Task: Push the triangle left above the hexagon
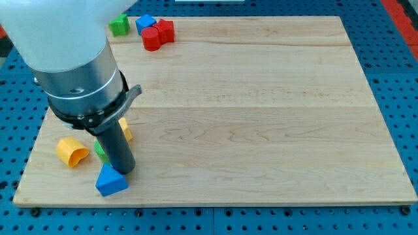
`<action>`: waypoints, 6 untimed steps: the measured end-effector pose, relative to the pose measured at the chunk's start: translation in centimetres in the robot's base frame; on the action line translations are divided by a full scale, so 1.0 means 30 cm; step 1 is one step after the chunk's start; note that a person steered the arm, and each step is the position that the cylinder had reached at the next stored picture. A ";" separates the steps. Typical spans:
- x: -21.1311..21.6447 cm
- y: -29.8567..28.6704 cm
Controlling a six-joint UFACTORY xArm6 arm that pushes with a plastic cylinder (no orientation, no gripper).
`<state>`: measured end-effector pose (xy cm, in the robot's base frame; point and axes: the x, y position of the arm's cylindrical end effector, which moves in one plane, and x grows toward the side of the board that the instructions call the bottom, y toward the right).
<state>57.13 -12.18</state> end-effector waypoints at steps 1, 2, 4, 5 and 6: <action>0.156 0.127; 0.158 0.136; -0.019 -0.309; -0.277 -0.308; -0.383 -0.301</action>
